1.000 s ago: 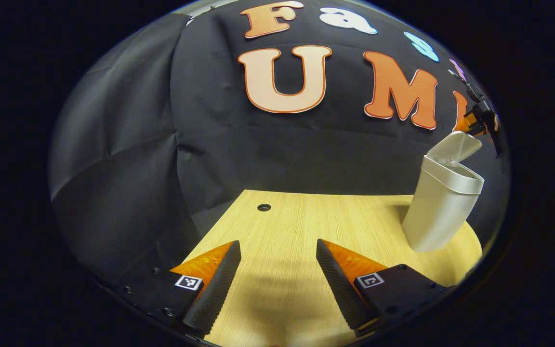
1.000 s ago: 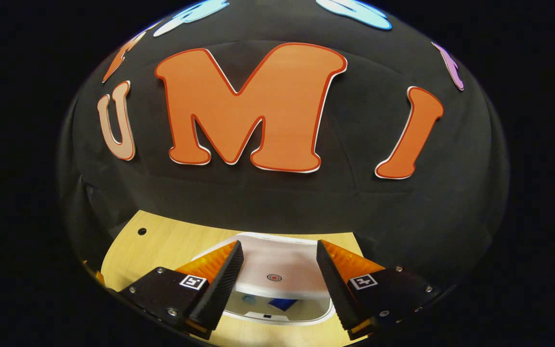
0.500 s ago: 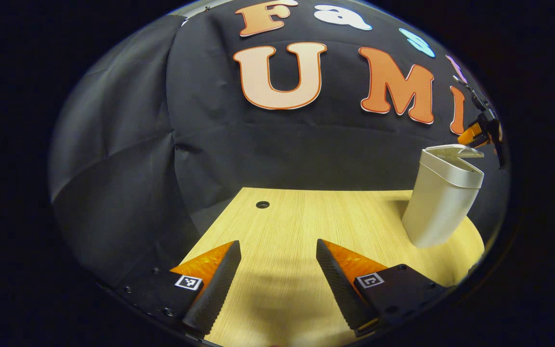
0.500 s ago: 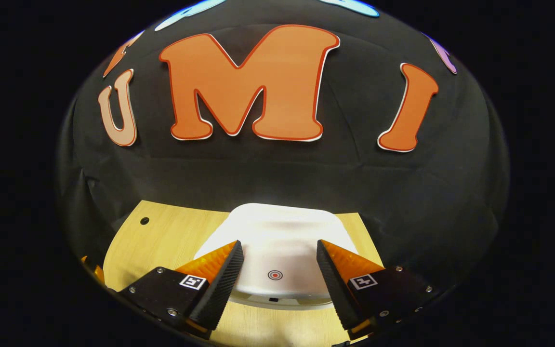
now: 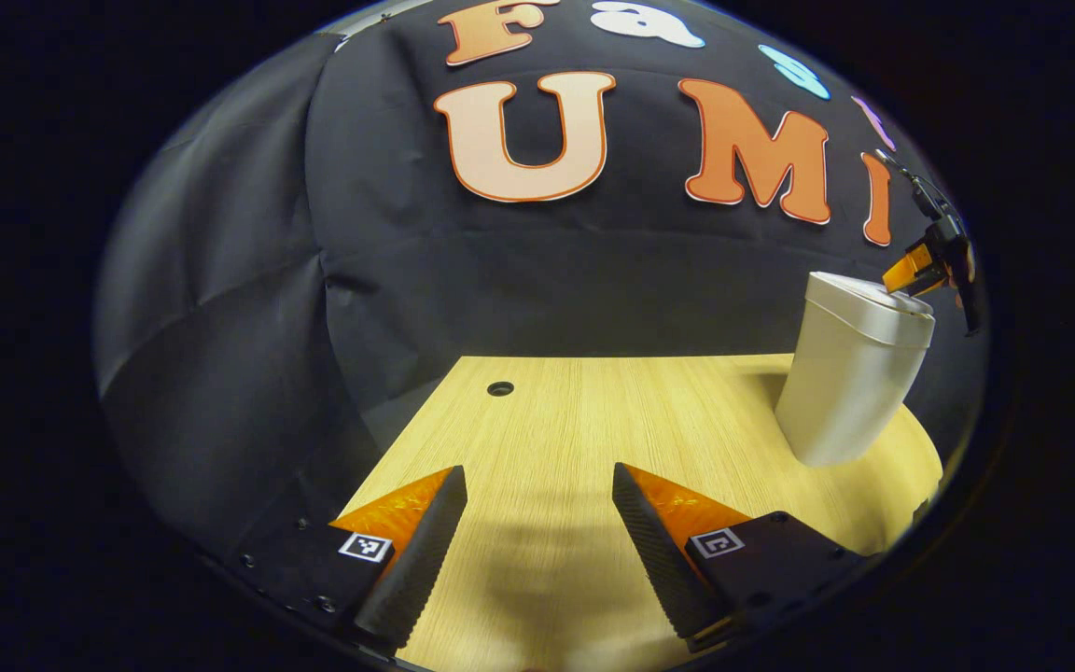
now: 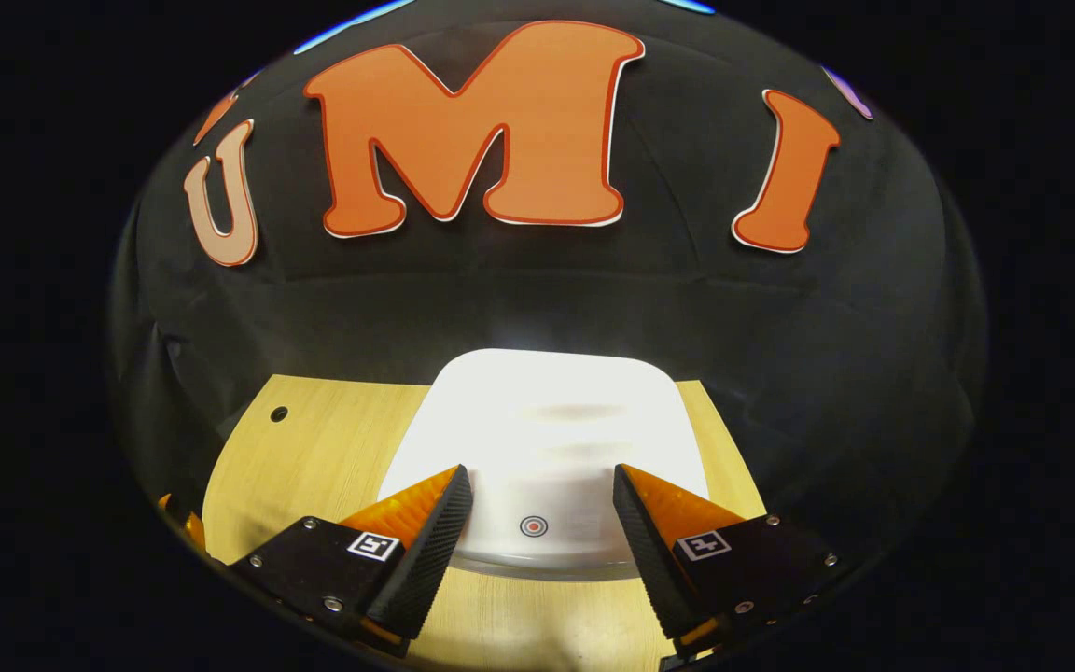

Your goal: Press the lid of the desktop garbage bin to open it, pick up the crumpled paper on the desktop and throw it into the bin, then pick up the pop can on the desktop and drop it into the bin, and finally close the garbage bin lid.

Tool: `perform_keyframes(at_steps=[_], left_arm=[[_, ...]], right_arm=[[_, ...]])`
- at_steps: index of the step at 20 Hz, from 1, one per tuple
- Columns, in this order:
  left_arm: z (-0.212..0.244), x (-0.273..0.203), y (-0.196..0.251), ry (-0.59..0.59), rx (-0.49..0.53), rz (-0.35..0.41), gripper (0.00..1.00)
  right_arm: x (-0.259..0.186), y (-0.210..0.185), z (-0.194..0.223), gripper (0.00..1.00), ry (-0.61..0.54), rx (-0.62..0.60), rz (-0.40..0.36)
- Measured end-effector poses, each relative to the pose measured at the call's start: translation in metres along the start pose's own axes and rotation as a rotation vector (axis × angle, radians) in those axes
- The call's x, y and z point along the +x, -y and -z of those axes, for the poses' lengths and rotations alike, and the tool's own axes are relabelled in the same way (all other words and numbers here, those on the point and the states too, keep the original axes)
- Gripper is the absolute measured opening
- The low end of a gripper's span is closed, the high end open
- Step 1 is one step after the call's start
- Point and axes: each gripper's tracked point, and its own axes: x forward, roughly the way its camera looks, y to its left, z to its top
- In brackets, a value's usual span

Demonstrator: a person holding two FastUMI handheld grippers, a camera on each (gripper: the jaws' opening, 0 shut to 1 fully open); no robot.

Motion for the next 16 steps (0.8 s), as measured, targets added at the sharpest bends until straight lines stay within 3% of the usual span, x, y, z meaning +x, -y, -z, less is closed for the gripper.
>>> perform_keyframes(at_steps=[16], left_arm=[[0.0069, 0.0009, 0.0073, -0.024, 0.014, 0.036, 0.98]], right_arm=[[0.0004, -0.0018, 0.0039, 0.94, 0.107, 0.045, 0.003]])
